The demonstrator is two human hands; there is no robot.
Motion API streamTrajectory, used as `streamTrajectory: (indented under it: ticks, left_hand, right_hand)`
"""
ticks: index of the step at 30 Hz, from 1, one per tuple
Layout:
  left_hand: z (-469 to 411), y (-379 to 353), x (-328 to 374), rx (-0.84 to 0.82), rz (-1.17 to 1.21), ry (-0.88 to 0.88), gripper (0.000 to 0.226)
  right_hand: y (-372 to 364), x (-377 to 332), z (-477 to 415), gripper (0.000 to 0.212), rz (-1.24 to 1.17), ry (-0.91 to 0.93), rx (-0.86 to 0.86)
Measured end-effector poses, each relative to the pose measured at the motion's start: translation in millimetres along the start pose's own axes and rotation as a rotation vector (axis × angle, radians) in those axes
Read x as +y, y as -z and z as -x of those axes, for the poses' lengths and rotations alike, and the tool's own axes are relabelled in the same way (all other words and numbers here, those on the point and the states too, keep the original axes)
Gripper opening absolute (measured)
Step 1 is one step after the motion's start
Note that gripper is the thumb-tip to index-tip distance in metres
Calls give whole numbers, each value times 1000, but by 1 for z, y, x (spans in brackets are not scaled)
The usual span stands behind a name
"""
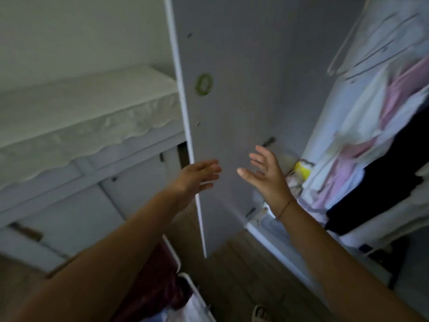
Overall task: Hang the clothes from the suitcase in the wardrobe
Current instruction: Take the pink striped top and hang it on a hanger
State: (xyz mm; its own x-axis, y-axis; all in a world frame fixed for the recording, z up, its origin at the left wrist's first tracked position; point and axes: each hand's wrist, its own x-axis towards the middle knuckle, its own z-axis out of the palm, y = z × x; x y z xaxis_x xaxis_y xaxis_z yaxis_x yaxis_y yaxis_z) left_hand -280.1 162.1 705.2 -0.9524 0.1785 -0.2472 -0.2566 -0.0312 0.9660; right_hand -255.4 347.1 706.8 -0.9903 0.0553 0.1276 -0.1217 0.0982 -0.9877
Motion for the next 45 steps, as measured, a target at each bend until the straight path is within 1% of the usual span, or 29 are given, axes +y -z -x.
streamTrajectory:
  ticks: [4,10,13,15,19,22,25,29,33,35,37,39,41,44,45]
  left_hand:
    - [84,83,-65,156,34,96,30]
    - [179,175,-161,401,120,262,14]
    - [207,204,-220,543,164,353,23]
    - [222,216,-261,607,194,401,27]
    - [227,222,-367,717,191,482,31]
    - [214,211,-465,734,172,559,33]
    - [194,196,-563,737,223,650,39]
    - [162,187,-686,740,264,699,36]
    - [129,198,-792,730,289,704,42]
    - [111,205,-840,713,277,694,44]
    - [94,211,-881,664,250,678,41]
    - [80,211,-908,607,233,647,38]
    - [68,208,-924,569,215,629,43]
    - [59,205,-934,550,202,621,32]
    - [58,204,-936,546,230,641,33]
  right_hand:
    - [-69,37,60,71,-21,-94,-136]
    - [-153,96,137,65,-13,-259,-311]
    - [-180,135,164,60,55,-321,-416]
    - [-195,167,174,55,100,-349,-474]
    - [-216,259,184,45,207,-407,-579]
    - [-229,351,190,40,280,-464,-647]
    - [-242,451,199,37,339,-494,-718]
    - [-262,582,212,43,413,-532,-814]
    - [-288,704,224,52,537,-524,-921]
    - [-302,754,226,60,607,-470,-991]
    - [-317,795,226,67,678,-383,-1050]
    - [-331,827,225,76,733,-314,-1084]
    - [-341,851,225,81,767,-262,-1099]
    - [-350,869,225,76,909,-67,-1042]
    - [-352,872,223,73,965,-15,-1026]
